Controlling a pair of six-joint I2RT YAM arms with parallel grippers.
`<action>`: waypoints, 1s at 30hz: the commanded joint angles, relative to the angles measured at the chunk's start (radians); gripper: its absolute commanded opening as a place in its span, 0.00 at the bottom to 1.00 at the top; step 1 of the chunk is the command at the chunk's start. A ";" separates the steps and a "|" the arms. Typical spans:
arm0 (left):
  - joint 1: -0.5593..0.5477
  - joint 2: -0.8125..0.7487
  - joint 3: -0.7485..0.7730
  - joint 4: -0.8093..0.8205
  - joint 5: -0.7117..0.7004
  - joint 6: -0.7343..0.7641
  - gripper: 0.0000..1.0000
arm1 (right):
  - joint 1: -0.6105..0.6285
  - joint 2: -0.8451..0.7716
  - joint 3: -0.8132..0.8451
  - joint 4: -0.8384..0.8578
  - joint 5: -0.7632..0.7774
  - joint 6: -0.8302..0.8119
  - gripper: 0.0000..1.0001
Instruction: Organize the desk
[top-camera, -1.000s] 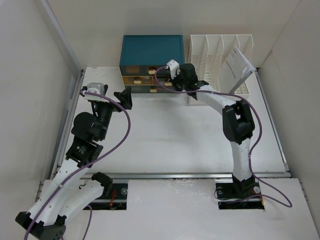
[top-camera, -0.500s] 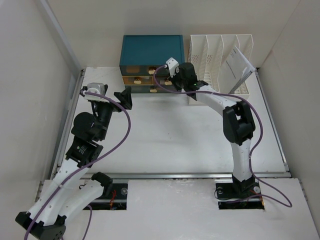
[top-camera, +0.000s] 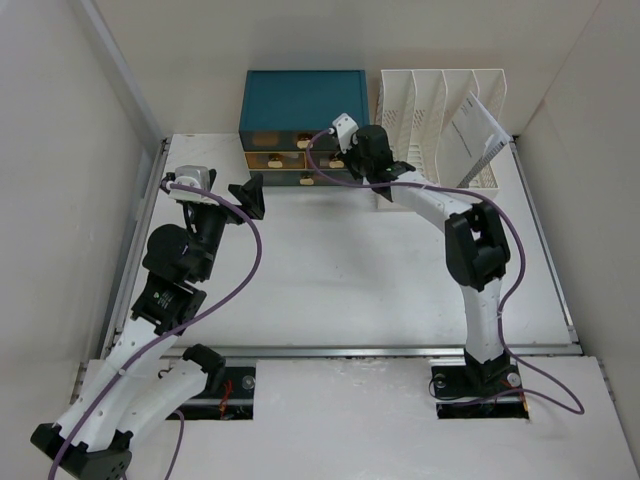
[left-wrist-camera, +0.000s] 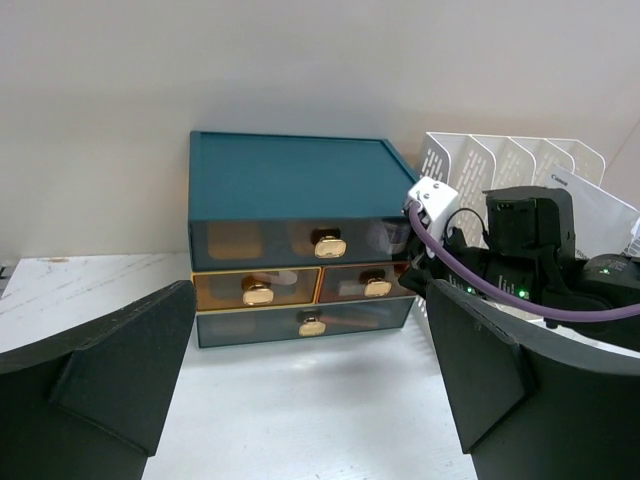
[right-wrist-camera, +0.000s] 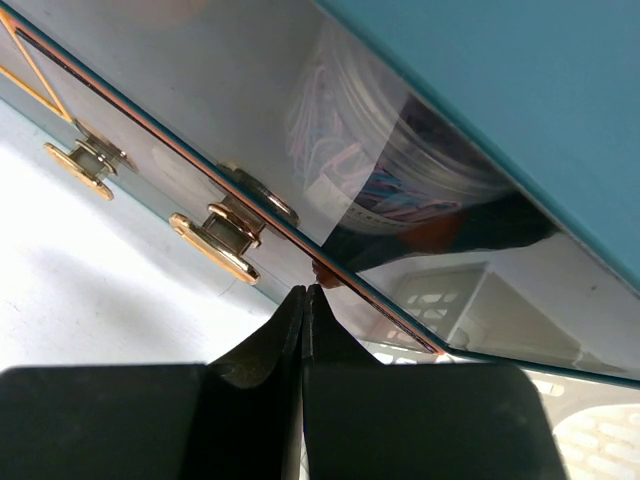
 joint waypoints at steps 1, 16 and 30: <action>0.001 -0.015 -0.008 0.057 0.012 0.008 0.99 | 0.000 -0.018 0.021 0.092 0.057 -0.008 0.00; 0.001 -0.015 -0.008 0.057 0.023 0.008 0.99 | 0.021 -0.112 -0.119 0.103 0.050 -0.019 0.00; 0.001 0.015 0.001 0.043 0.050 -0.036 0.99 | 0.077 -0.593 -0.323 -0.085 -0.132 0.070 0.01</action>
